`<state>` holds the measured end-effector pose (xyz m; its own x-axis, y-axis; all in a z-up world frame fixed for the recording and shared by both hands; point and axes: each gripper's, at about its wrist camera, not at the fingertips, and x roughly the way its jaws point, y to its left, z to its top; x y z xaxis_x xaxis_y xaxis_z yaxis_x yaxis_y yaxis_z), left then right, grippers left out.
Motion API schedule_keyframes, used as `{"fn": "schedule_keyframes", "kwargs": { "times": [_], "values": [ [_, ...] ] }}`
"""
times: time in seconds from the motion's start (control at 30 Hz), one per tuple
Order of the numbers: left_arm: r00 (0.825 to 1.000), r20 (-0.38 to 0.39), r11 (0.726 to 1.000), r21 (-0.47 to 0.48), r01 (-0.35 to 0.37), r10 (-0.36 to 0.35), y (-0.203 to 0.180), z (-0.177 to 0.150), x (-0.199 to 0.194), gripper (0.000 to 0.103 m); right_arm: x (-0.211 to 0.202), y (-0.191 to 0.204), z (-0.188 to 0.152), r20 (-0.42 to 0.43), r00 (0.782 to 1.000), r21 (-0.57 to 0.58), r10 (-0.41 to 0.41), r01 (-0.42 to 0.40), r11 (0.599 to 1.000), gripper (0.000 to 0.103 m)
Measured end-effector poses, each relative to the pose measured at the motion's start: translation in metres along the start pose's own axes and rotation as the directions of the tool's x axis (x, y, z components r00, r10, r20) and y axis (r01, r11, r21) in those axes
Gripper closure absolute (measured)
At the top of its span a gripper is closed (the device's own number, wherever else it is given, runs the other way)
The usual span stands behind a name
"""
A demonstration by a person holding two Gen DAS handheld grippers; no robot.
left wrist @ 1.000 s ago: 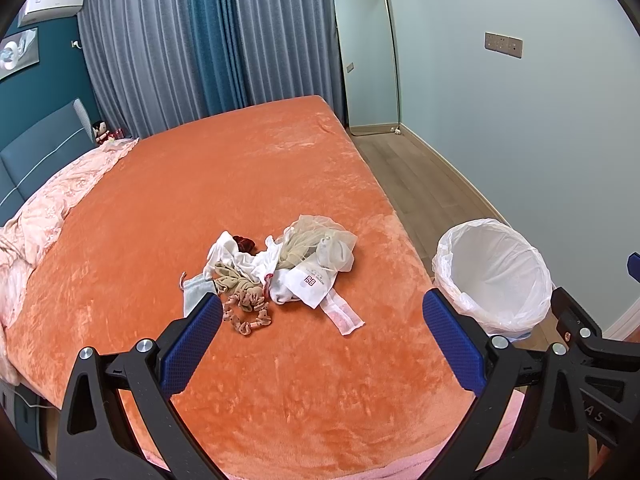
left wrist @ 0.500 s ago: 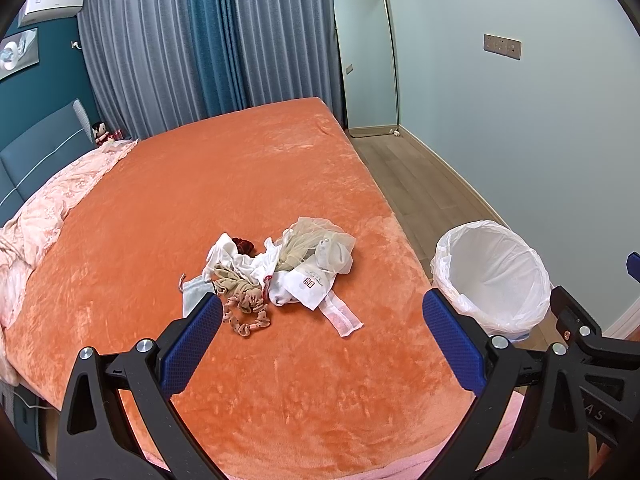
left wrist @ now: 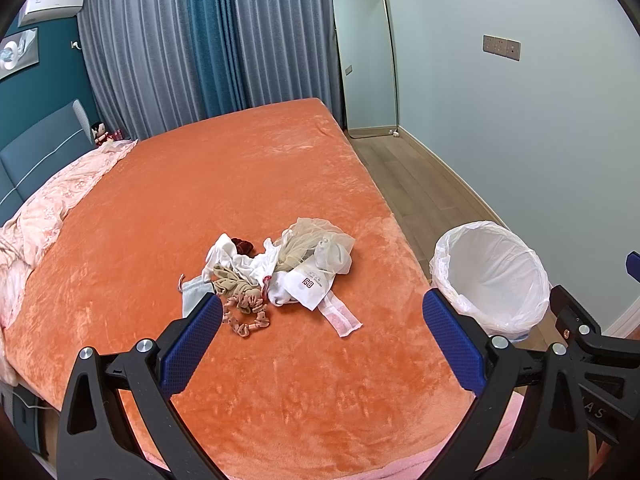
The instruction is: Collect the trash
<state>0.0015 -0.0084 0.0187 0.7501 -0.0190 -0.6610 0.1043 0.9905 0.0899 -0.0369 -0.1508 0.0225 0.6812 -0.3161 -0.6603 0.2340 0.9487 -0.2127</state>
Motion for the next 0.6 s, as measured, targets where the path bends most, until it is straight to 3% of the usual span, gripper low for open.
{"fn": "schedule_keyframes", "kwargs": {
  "times": [0.6],
  "values": [
    [1.0, 0.002, 1.0, -0.002, 0.002, -0.002, 0.001, -0.0014, -0.0012, 0.008, 0.0001, -0.0006, -0.0006, 0.001, 1.0, 0.002, 0.001, -0.001, 1.0, 0.007]
  ]
}}
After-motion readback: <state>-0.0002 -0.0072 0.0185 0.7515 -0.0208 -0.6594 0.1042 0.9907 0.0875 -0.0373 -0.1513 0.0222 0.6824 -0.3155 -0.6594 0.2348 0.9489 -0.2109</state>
